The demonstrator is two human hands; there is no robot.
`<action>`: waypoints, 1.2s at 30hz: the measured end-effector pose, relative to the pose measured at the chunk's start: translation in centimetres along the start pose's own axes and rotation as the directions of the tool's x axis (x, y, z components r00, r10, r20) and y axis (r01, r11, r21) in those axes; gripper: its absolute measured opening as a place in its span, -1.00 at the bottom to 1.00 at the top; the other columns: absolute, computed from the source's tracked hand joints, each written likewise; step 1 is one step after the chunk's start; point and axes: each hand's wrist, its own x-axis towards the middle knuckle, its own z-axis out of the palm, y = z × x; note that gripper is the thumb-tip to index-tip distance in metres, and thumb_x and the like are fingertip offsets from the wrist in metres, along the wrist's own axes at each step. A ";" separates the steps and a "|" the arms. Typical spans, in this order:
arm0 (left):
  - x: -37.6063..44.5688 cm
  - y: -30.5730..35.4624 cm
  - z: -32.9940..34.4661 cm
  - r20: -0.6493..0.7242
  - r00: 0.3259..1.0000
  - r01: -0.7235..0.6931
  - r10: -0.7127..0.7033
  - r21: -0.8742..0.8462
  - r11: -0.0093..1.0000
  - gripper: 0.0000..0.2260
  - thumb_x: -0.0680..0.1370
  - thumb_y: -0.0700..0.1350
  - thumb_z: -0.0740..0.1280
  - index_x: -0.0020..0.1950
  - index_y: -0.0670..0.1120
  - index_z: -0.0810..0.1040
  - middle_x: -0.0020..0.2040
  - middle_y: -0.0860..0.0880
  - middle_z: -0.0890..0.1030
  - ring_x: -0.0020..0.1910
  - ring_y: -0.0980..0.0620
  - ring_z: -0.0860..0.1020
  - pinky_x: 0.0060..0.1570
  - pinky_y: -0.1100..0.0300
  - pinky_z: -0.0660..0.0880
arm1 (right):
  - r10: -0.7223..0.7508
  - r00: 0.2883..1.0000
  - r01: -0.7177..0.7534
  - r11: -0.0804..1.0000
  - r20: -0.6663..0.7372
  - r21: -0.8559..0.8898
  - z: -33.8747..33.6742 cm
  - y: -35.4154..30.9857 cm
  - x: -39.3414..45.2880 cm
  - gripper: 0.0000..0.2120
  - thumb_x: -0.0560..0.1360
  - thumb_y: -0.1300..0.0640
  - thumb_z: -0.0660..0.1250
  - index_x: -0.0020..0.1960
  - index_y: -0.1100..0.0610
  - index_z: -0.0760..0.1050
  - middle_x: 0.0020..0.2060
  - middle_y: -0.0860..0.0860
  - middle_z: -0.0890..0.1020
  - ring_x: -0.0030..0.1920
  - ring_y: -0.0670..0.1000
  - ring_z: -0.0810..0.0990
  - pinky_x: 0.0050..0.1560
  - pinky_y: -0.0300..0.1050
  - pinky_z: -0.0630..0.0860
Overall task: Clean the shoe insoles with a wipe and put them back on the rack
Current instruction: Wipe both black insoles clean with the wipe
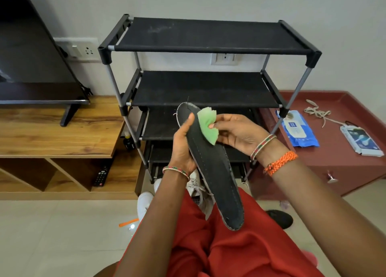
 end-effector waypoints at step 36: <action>-0.5 -0.6 0.7 0.103 0.995 0.028 -0.008 -0.197 0.980 -0.42 0.58 0.23 0.04 0.41 -0.16 0.36 0.35 -0.22 0.43 0.34 -0.18 0.39 0.43 -0.08 0.19 | -0.783 0.621 0.388 0.265 0.038 -0.883 1.7 0.8 -0.1 -0.84 0.42 0.30 0.36 -0.01 0.18 0.53 -0.17 0.02 0.53 -0.15 0.01 0.52 -0.18 -0.34 0.36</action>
